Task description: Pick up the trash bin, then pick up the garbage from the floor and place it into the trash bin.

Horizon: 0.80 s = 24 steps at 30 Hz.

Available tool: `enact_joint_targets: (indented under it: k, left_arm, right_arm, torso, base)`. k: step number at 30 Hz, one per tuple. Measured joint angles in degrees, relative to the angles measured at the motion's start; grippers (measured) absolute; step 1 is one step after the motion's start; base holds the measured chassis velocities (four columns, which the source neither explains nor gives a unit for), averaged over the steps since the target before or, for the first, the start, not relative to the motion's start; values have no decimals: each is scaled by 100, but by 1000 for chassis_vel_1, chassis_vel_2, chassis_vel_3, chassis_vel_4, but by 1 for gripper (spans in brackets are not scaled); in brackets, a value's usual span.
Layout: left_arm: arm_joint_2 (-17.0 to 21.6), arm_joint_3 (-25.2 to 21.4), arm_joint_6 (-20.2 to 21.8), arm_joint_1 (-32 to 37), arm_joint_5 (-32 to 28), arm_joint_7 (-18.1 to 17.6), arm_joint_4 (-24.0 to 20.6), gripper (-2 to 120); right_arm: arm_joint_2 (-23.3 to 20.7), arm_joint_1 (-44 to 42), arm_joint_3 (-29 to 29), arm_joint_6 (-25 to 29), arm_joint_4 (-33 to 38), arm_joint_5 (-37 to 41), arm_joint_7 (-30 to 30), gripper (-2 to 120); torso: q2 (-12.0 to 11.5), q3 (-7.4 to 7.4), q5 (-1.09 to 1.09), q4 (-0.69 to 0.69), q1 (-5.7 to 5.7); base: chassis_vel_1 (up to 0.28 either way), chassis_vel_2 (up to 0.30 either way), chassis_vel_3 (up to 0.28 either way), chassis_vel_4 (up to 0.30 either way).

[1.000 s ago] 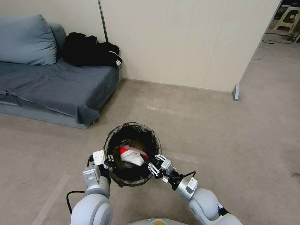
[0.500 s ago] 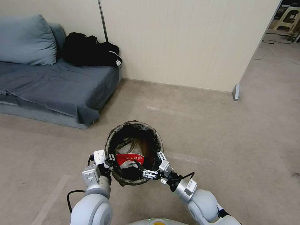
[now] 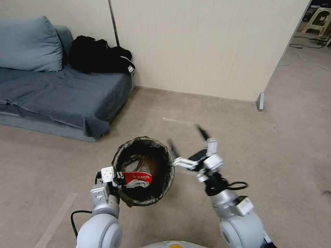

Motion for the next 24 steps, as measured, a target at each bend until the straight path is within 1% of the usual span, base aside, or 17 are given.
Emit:
enact_joint_targets:
  k: [4, 6, 11, 16, 24]
  left_arm:
    - [5, -1, 0, 15, 0, 0, -14, 1]
    - [5, -5, -4, 34, -1, -2, -36, 1]
    - [12, -15, -9, 72, -11, -4, -118, 1]
    - [30, -32, -9, 104, -24, -4, -170, 1]
    - [32, -31, -10, 156, -31, -3, -259, 1]
  right_arm:
    - [101, -160, 90, 152, -255, -85, 194, 100]
    - [202, -227, 133, 224, -514, -124, 300, 100]
    - [311, -235, 155, 328, -926, -135, 348, 100]
    - [338, -184, 170, 378, -1118, -141, 374, 100]
    - [349, -12, 274, 381, -1240, -185, 459, 100]
  torso:
    - [0, 0, 1, 1, 0]
    - [0, 0, 1, 1, 0]
    - [0, 0, 1, 2, 0]
    - [0, 0, 1, 1, 0]
    - [0, 1, 1, 2, 0]
  base:
    - [0, 0, 0, 0]
    - [0, 0, 0, 0]
    - [0, 0, 0, 0]
    - [0, 0, 0, 0]
    - [49, 49, 63, 60]
